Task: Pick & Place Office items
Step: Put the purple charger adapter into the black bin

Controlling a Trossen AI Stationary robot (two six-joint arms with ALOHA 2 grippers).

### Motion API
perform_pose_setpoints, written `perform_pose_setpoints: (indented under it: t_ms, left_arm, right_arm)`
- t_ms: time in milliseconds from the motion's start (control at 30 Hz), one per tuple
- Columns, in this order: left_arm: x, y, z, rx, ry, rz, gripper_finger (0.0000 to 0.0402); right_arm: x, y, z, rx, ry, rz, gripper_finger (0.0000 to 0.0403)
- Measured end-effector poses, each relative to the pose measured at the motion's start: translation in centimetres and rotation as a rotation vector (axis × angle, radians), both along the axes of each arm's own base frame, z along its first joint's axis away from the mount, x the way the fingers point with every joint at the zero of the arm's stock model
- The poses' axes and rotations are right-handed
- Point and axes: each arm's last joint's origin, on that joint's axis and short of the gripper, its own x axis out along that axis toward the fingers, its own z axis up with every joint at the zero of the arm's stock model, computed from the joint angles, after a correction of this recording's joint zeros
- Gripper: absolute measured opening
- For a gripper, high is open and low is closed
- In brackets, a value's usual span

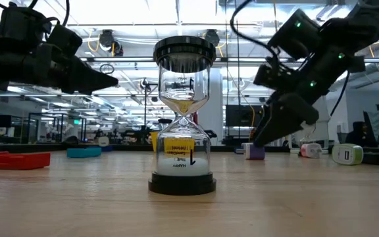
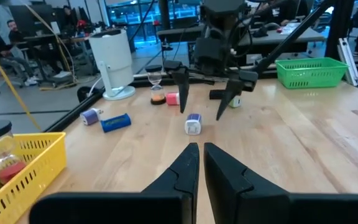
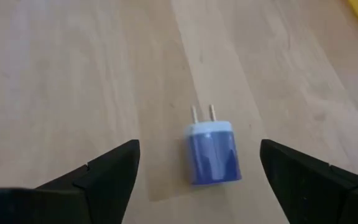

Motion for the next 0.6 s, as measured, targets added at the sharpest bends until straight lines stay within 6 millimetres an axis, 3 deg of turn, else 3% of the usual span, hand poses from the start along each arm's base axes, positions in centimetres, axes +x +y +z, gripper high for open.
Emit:
perform_pose_setpoints:
  t_ms: [133,600]
  left_arm:
    - [0.00,0.00,-0.01,-0.003,0.001,0.000,0.0033]
    - [0.00,0.00,-0.02,-0.021,0.001,0.001,0.0033]
  right_arm:
    - [-0.27,-0.49,-0.68,-0.006,0.063,-0.008,0.0307]
    - [0.02,-0.97,-0.96,0.077,0.025,0.024,0.0220]
